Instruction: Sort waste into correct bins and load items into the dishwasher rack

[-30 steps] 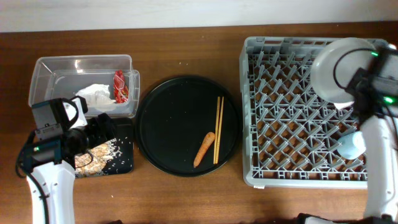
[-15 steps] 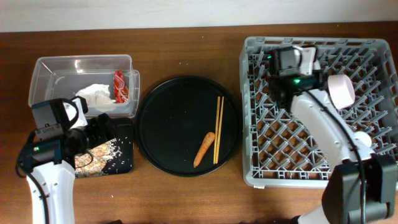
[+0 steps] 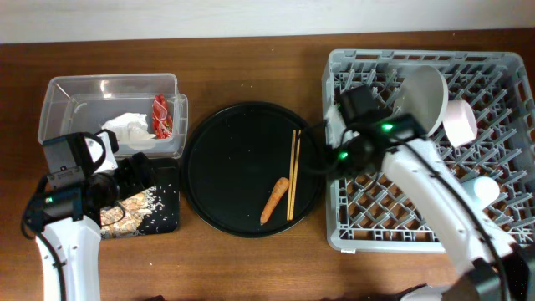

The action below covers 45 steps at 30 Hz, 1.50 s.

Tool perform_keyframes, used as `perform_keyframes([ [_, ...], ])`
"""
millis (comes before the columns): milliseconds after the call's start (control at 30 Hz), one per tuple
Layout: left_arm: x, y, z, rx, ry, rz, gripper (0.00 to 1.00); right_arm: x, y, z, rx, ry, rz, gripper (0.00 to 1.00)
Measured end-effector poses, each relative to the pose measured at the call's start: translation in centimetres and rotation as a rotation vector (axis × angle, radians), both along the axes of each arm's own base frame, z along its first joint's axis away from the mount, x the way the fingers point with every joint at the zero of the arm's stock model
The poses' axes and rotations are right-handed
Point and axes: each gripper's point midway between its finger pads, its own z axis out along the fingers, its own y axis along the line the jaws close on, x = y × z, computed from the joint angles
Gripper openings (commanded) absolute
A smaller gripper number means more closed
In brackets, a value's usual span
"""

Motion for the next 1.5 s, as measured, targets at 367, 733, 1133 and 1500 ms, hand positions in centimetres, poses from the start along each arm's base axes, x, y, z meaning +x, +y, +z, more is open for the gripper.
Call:
perform_keyframes([
  [367, -0.2, 0.0, -0.1, -0.002, 0.008, 0.000, 0.84, -5.9, -2.2, -6.5, -0.295, 0.234, -0.166, 0.09],
  [733, -0.2, 0.0, -0.1, -0.002, 0.008, 0.000, 0.85, -4.6, -5.2, -6.3, -0.456, 0.145, -0.296, 0.22],
  [1133, -0.2, -0.1, -0.1, -0.003, 0.008, 0.000, 0.85, 3.1, -3.5, -5.5, -0.320, -0.133, -0.168, 0.36],
  [1500, -0.2, -0.1, -0.1, -0.003, 0.008, 0.000, 0.85, 3.3, -6.7, -4.8, -0.393, -0.098, -0.070, 0.17],
])
